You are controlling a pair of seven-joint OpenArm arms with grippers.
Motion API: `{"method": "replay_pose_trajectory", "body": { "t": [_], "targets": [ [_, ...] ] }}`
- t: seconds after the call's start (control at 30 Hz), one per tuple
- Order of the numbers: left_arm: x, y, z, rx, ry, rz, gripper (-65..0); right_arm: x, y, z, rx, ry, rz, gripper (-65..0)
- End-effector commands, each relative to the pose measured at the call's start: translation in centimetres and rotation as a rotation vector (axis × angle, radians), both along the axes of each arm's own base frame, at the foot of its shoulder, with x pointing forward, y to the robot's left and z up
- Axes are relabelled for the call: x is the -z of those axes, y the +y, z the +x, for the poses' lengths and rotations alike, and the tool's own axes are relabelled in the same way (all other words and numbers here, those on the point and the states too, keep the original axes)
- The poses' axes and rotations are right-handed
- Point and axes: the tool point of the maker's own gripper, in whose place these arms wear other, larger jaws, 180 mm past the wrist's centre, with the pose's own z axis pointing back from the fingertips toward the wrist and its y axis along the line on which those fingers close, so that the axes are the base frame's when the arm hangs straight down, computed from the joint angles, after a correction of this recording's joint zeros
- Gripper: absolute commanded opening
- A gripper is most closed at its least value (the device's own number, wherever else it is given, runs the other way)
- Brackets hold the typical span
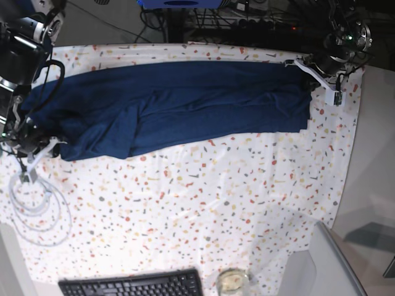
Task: Layout the t-shirt on the table in an organized manner, then fold the t-shirt properly
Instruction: 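Grasp both ends of the shirt strip, one with each gripper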
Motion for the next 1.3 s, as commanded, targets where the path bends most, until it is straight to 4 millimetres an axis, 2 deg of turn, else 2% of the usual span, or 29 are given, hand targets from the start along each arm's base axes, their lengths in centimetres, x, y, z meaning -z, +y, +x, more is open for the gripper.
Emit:
{"method": "replay_pose_trajectory", "body": {
  "t": [0.0,0.03,0.07,0.17,0.23,0.4,0.53,0.7,0.83,1.03,1.13,1.27],
  "targets": [
    [-0.9,0.4,0.6,0.001,-0.038,0.007,-65.0,-1.8,-1.2,1.6,0.008,-0.059,-0.020,-57.3],
    [-0.9,0.4,0.6,0.001,-0.038,0.007,-65.0,-2.0,-1.6,1.7,0.010,-0.061,-0.029,-63.2],
    [-0.8,0.4,0.6,0.000,-0.037,0.006,-65.0,-2.3,-2.0,2.0,0.011,-0.069,-0.034,-65.0],
    [-0.8,0.4,0.5,0.001,-0.036,0.008,-65.0,-2.6,-2.3,2.4,0.014,-0.074,-0.039,-62.3],
    [-0.8,0.4,0.5,0.001,-0.036,0.008,-65.0,-3.0,-3.3,2.3,0.017,-0.075,-0.058,-64.2],
    [-0.8,0.4,0.5,0.001,-0.036,0.008,-65.0,-3.6,-4.6,3.0,0.029,-0.080,-0.067,-64.5],
    [-0.8,0.4,0.5,0.001,-0.036,0.008,-65.0,-3.0,-4.8,3.0,0.037,-0.072,-0.052,-64.5],
    [-0.8,0.5,0.5,-0.001,-0.034,0.008,-65.0,-3.8,-4.7,4.1,0.045,-0.159,-0.044,-64.5],
    [-0.8,0.5,0.1,0.001,-0.029,0.011,-65.0,-3.2,-6.1,3.7,0.130,-0.142,-0.067,-64.7],
    [-0.7,0.8,0.0,0.002,-0.025,0.017,-65.0,-4.1,-6.2,4.9,0.150,-0.219,-0.069,-64.8],
    [-0.8,1.1,0.1,0.005,-0.025,0.024,-65.0,-3.7,-6.0,4.8,0.154,-0.230,-0.058,-64.7],
    [-1.3,3.2,-0.3,-0.057,-0.035,0.048,-65.0,-3.1,-6.5,4.8,0.205,-0.265,-0.059,-64.4]
  ]
}}
